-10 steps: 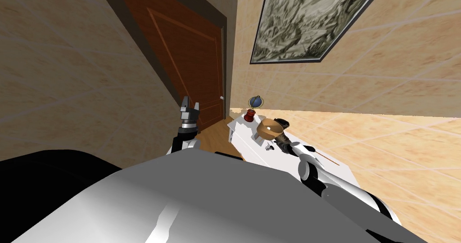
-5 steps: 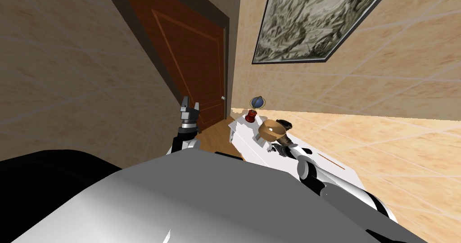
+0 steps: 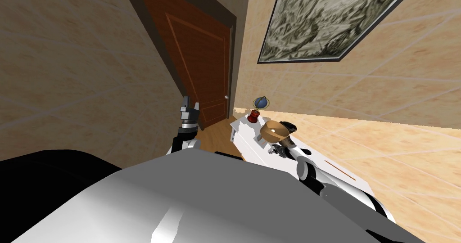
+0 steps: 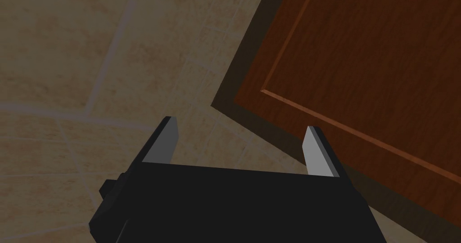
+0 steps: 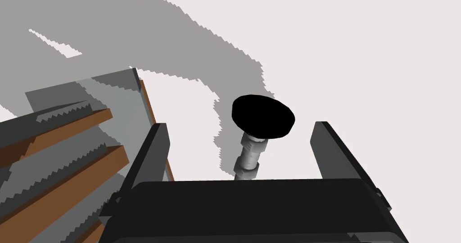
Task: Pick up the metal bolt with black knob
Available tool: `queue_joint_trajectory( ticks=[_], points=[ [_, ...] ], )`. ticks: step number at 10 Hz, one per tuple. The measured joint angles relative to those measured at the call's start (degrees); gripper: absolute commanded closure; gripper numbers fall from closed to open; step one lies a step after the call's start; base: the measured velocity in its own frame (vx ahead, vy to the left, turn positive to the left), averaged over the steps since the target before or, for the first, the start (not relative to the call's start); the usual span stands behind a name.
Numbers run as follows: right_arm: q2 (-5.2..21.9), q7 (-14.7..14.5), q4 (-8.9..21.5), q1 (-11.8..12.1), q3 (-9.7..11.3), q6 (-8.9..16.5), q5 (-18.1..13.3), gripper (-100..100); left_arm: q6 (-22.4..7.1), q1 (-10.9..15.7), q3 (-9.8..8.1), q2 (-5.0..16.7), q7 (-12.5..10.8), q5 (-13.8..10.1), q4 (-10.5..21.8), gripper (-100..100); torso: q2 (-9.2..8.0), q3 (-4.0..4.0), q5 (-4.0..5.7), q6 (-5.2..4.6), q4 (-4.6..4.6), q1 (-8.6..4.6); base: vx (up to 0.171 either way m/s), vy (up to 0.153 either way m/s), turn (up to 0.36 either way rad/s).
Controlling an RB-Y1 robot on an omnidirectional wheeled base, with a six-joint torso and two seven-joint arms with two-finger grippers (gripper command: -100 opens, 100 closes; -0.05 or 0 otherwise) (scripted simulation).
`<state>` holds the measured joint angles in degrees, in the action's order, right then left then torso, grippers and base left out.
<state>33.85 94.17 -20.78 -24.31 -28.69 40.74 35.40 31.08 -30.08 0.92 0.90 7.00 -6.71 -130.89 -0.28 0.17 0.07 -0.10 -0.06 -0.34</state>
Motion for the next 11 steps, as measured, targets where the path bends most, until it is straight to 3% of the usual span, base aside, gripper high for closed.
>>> queue_joint_trajectory(
  ticks=[2,4,5,6,7,10,11],
  points=[
    [-0.33,3.54,-0.40,0.60,0.17,-0.87,-1.07,-100,0.00,0.00,0.00,0.00,0.00,0.00,0.00,0,-0.10,0.06,0.00,0.00,-0.02,0.02,-0.087,-0.070,0.156],
    [-0.39,5.16,0.68,0.44,0.18,-2.05,-1.49,-100,0.00,0.00,0.00,0.00,0.00,0.00,0.00,0,0.10,-0.05,-0.02,0.02,0.02,0.13,-0.046,-0.039,0.143],
    [-0.20,5.36,1.98,-0.13,0.11,-2.76,-1.41,-100,0.00,-0.01,0.00,0.00,0.00,0.00,0.00,0,0.14,-0.08,-0.04,-0.03,0.03,0.16,-0.096,-0.073,0.315],
    [0.23,5.63,5.36,-1.38,-0.05,-4.69,-1.41,-100,0.00,0.01,0.00,0.00,0.00,0.00,0.00,0,0.02,-0.01,-0.02,0.05,0.00,0.06,-0.093,-0.076,0.208],
    [0.16,6.48,5.78,-1.38,-0.07,-5.63,-1.64,-100,0.00,-0.01,0.00,0.00,0.00,0.00,0.00,0,0.00,0.01,-0.01,-0.03,0.00,0.03,-0.043,-0.031,-0.026],
    [-0.83,11.30,2.13,0.67,0.42,-5.05,-3.34,-100,0.00,0.00,0.00,0.00,0.00,0.00,0.00,0,0.04,-0.02,-0.03,0.01,0.01,0.15,-0.069,-0.035,0.173],
    [-0.87,12.14,2.41,0.64,0.41,-5.40,-3.47,-100,0.00,-0.01,0.00,0.00,0.00,0.00,0.00,0,0.06,-0.03,-0.03,-0.06,0.01,0.11,-0.025,-0.025,-0.038]
  ],
)
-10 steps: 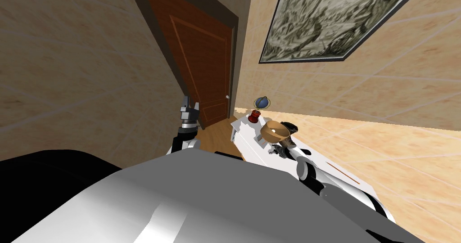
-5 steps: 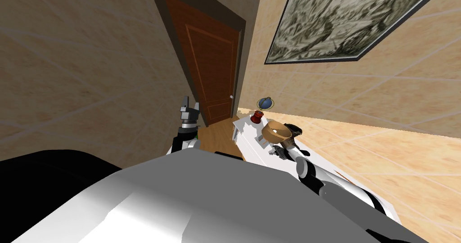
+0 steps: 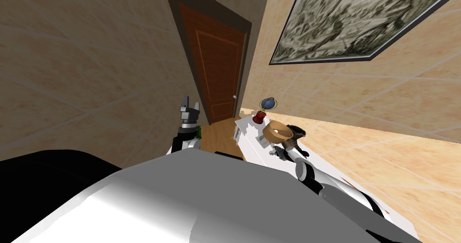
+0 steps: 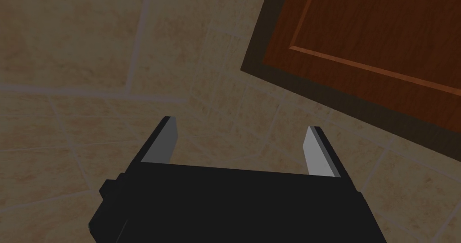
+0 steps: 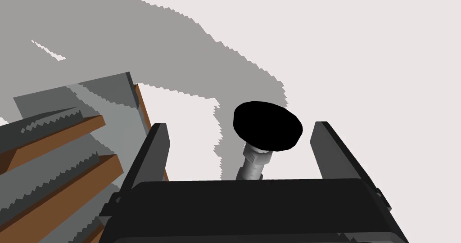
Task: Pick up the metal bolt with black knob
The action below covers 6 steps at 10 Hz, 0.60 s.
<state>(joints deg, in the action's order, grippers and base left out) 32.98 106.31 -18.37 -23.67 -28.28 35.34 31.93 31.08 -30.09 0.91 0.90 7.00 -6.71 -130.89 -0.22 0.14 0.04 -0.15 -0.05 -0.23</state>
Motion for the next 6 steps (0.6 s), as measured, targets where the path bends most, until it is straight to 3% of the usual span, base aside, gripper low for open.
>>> queue_joint_trajectory(
  ticks=[1,2,6],
  points=[
    [0.33,-0.54,1.72,-0.71,-0.16,-0.76,0.35,-100,0.00,-0.01,0.00,0.00,0.00,0.00,0.00,0,0.13,-0.07,-0.01,0.00,0.03,0.05,-0.006,-0.007,-0.008],
    [0.38,-0.75,1.95,-0.78,-0.18,-0.97,0.39,100,0.00,-0.01,0.00,0.00,0.00,0.00,0.00,0,0.21,-0.12,-0.02,0.01,0.05,0.11,0.000,0.000,0.000],
    [0.38,-0.73,1.91,-0.79,-0.19,-0.95,0.39,100,0.00,-0.01,0.00,0.00,0.00,0.00,0.00,0,0.30,-0.18,-0.03,0.01,0.08,0.16,0.000,0.000,0.000]
  ],
)
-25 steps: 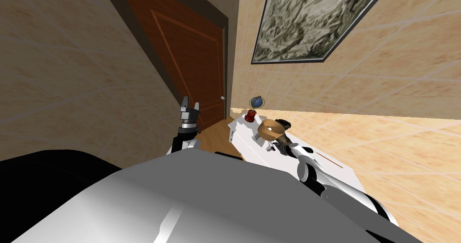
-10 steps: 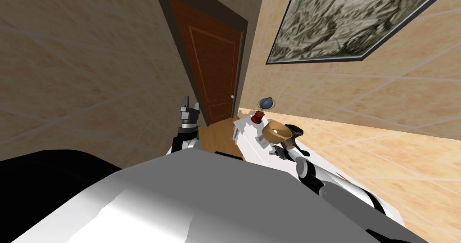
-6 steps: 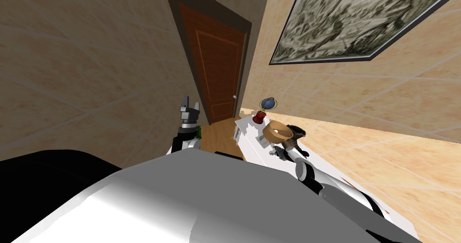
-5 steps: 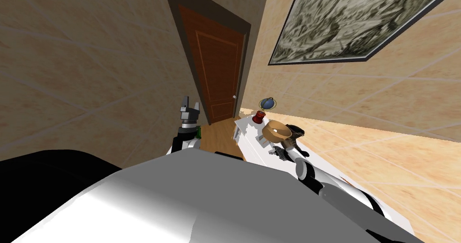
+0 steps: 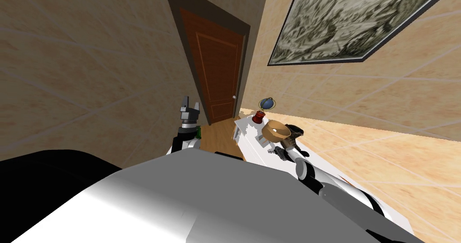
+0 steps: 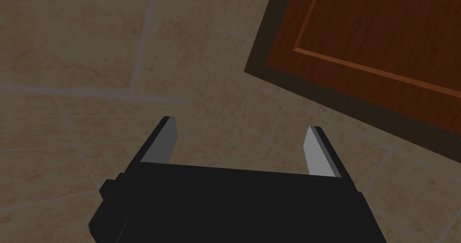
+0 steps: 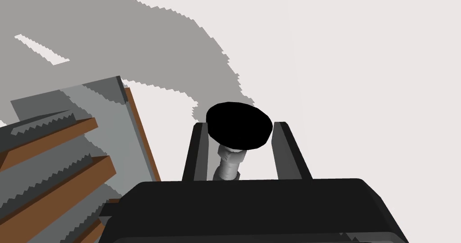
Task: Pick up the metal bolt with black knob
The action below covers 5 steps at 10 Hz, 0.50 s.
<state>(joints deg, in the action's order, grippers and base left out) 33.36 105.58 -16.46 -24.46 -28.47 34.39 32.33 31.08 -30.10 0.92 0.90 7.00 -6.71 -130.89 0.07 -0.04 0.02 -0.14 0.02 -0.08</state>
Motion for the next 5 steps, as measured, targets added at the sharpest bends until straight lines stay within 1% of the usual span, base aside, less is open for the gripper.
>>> queue_joint_trajectory(
  ticks=[1,2,3,4,5],
  points=[
    [0.00,0.00,0.00,0.00,0.00,0.00,0.00,0,0.00,0.00,0.00,0.00,0.00,0.00,0.00,0,0.00,0.00,0.00,0.00,0.00,0.00,0.000,0.000,0.000],
    [0.00,0.00,0.00,0.00,0.00,0.00,0.00,100,0.00,0.00,0.00,0.00,0.00,0.00,0.00,0,0.00,0.00,0.00,0.00,0.00,0.00,0.106,0.054,-0.268],
    [-0.24,-0.57,-2.12,0.67,0.14,1.34,0.06,100,0.00,-0.02,0.00,0.00,0.00,0.00,0.00,0,0.26,-0.13,-0.06,-0.10,0.04,0.17,0.128,0.066,-0.242],
    [-0.13,-1.60,-2.45,0.70,0.11,2.08,0.31,100,0.00,-0.02,0.00,0.00,0.00,0.00,0.00,0,0.38,-0.21,-0.05,-0.03,0.07,0.22,0.093,0.062,-0.254],
    [0.24,-3.44,-1.21,-0.06,-0.08,2.07,1.03,100,0.00,-0.02,0.00,0.00,0.00,0.00,0.00,0,0.34,-0.19,-0.05,-0.07,0.07,0.22,0.101,0.066,-0.225]
  ],
)
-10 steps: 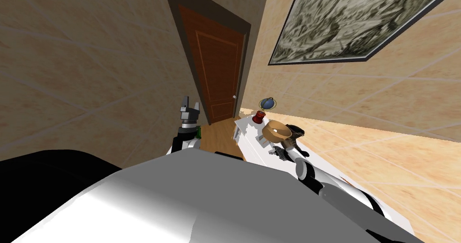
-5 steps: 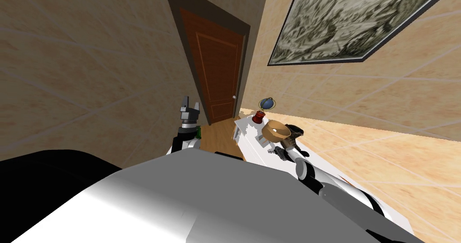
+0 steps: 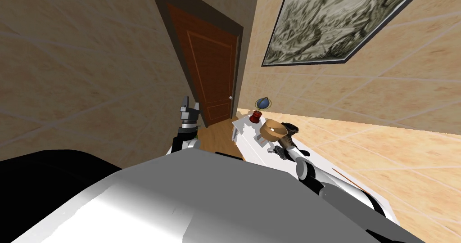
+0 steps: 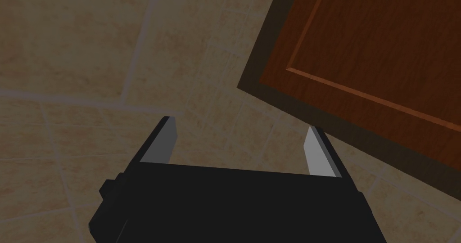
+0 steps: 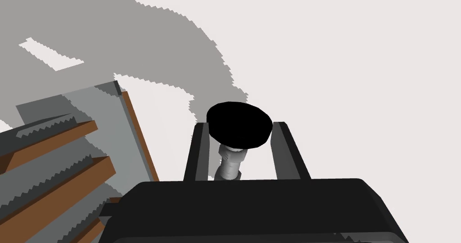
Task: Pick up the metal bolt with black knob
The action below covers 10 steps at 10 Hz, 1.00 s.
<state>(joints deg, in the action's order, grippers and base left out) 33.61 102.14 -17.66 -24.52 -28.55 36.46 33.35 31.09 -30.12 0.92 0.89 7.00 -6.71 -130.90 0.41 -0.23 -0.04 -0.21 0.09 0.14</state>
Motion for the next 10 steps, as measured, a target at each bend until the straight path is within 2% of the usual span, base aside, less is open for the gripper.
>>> queue_joint_trajectory(
  ticks=[1,2,3,4,5,6,7,9,10],
  points=[
    [0.11,-1.57,-0.47,0.07,-0.06,0.64,0.42,100,0.00,0.00,0.00,0.00,0.00,0.00,0.00,0,0.02,0.00,0.00,0.05,-0.01,0.01,0.105,0.081,-0.226],
    [0.56,-3.86,0.89,-0.82,-0.27,0.79,1.23,100,0.00,0.00,0.00,0.00,0.00,0.00,0.00,0,0.04,-0.01,0.00,0.06,-0.01,0.06,0.061,0.065,-0.087],
    [0.33,-4.40,-0.42,-0.26,-0.18,1.41,1.17,100,0.00,0.01,0.00,0.00,0.00,0.00,0.00,0,-0.06,0.04,0.02,0.13,-0.03,0.02,0.079,0.072,-0.343],
    [-0.54,-3.99,-5.21,1.48,0.18,3.82,0.82,100,0.00,0.00,0.00,0.00,0.00,0.00,0.00,0,-0.10,0.06,-0.02,-0.05,-0.02,0.03,0.076,0.083,-0.206],
    [-0.22,-4.72,-5.30,1.26,0.11,4.73,1.14,100,0.00,0.01,0.00,0.00,0.00,0.00,0.00,0,-0.08,0.06,0.00,0.10,-0.04,0.05,0.039,0.043,0.022],
    [0.09,-5.92,-4.16,0.67,-0.05,4.38,1.54,100,0.00,0.02,0.00,0.00,0.00,0.00,0.00,0,-0.13,0.09,0.03,0.19,-0.07,-0.05,0.013,0.005,0.055],
    [0.32,-6.85,-2.72,0.02,-0.17,3.86,1.86,100,0.00,0.02,0.00,0.01,0.00,0.00,0.00,0,-0.21,0.13,0.05,0.16,-0.07,-0.19,0.040,0.012,-0.158],
    [0.66,-9.52,-2.18,-0.51,-0.29,4.44,2.69,100,0.00,0.01,0.00,0.00,0.00,0.00,0.00,0,-0.14,0.09,0.02,0.03,-0.04,-0.07,0.089,0.078,-0.264],
    [0.40,-10.33,-4.23,0.27,-0.18,5.73,2.75,100,0.00,0.00,0.00,0.00,0.00,0.00,0.00,0,-0.04,0.04,0.00,0.06,-0.03,0.04,0.073,0.066,-0.113]
  ],
)
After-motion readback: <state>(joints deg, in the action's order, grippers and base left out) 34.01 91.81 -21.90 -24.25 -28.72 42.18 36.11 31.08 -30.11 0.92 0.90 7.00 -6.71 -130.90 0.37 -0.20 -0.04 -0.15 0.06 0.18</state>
